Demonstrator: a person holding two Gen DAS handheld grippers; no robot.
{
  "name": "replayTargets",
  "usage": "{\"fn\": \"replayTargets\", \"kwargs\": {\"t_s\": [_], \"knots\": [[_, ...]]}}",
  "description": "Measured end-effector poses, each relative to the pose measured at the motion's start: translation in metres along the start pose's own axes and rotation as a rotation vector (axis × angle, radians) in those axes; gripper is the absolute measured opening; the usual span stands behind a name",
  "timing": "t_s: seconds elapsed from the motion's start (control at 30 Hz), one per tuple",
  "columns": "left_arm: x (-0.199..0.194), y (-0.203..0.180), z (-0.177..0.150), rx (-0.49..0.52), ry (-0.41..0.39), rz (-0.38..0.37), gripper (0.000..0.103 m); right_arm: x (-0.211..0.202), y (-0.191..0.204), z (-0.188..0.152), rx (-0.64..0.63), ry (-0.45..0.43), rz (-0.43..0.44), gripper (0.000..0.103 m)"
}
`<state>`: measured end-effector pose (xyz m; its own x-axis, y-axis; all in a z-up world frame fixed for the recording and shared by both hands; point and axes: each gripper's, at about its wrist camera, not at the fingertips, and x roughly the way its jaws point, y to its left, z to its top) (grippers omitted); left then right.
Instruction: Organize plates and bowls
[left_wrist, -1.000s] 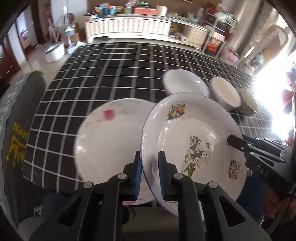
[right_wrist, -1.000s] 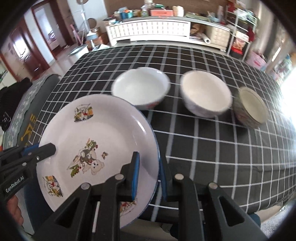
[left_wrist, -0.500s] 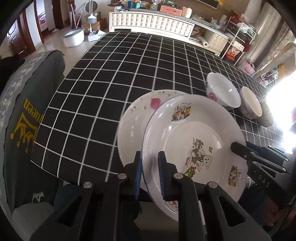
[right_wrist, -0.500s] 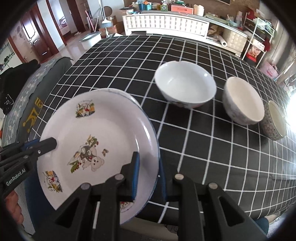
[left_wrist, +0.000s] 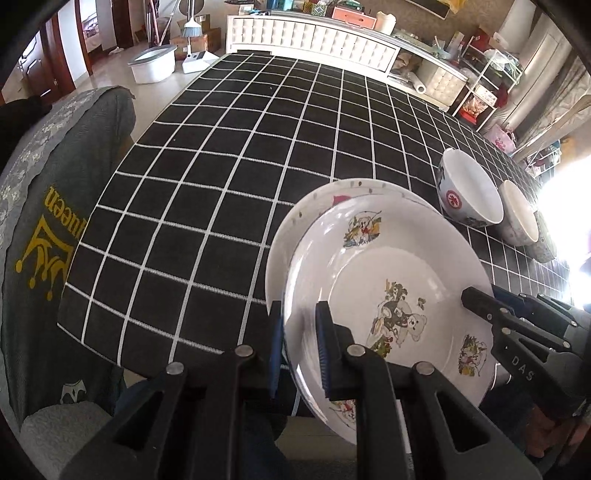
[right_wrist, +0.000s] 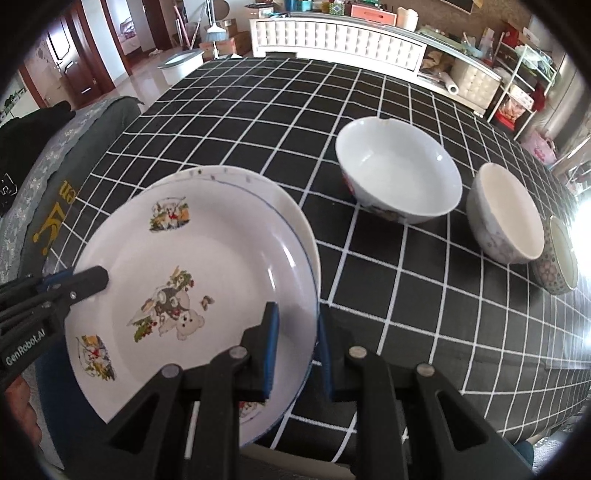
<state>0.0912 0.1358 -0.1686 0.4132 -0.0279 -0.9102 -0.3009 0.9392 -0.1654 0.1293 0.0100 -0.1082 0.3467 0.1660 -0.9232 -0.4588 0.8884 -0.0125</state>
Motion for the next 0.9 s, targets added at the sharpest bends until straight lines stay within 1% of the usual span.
{"fn": "replayTargets", "kwargs": {"t_s": [0.13, 0.4, 0.53, 0.63, 0.67, 0.73, 0.77, 0.8, 0.83, 0.87, 0.9], "knots": [[0.008, 0.002, 0.006, -0.006, 0.009, -0.015, 0.015, 0.007, -0.002, 0.002, 0.003, 0.024, -0.007, 0.024], [0.017, 0.003, 0.013, -0.01, 0.016, -0.031, 0.015, 0.013, -0.001, 0.007, -0.005, 0.017, -0.022, 0.025], [0.019, 0.008, 0.018, -0.032, 0.035, -0.059, 0.015, 0.014, -0.003, 0.01, 0.009, 0.035, -0.01, 0.025], [0.017, 0.009, 0.017, -0.033, 0.041, -0.079, 0.018, 0.014, -0.006, 0.01, 0.024, 0.042, 0.017, 0.025], [0.016, 0.008, 0.016, -0.027, 0.043, -0.081, 0.021, 0.013, -0.007, 0.01, 0.029, 0.042, 0.023, 0.025], [0.014, 0.003, 0.015, -0.015, 0.041, -0.072, 0.026, 0.011, -0.009, 0.011, 0.039, 0.031, 0.014, 0.037], [0.013, 0.001, 0.014, -0.008, 0.038, -0.065, 0.029, 0.01, -0.009, 0.01, 0.044, 0.023, 0.006, 0.052], [0.011, -0.003, 0.014, 0.002, 0.031, -0.049, 0.032, 0.01, -0.011, 0.01, 0.052, 0.018, 0.006, 0.062], [0.009, -0.006, 0.012, 0.013, 0.022, -0.031, 0.033, 0.009, -0.012, 0.009, 0.057, 0.015, 0.01, 0.063], [0.007, -0.01, 0.01, 0.029, 0.007, -0.006, 0.036, 0.009, -0.013, 0.008, 0.061, 0.013, 0.017, 0.063], [0.003, -0.015, 0.008, 0.055, -0.018, 0.045, 0.048, 0.009, -0.014, 0.007, 0.061, 0.012, 0.02, 0.063]]}}
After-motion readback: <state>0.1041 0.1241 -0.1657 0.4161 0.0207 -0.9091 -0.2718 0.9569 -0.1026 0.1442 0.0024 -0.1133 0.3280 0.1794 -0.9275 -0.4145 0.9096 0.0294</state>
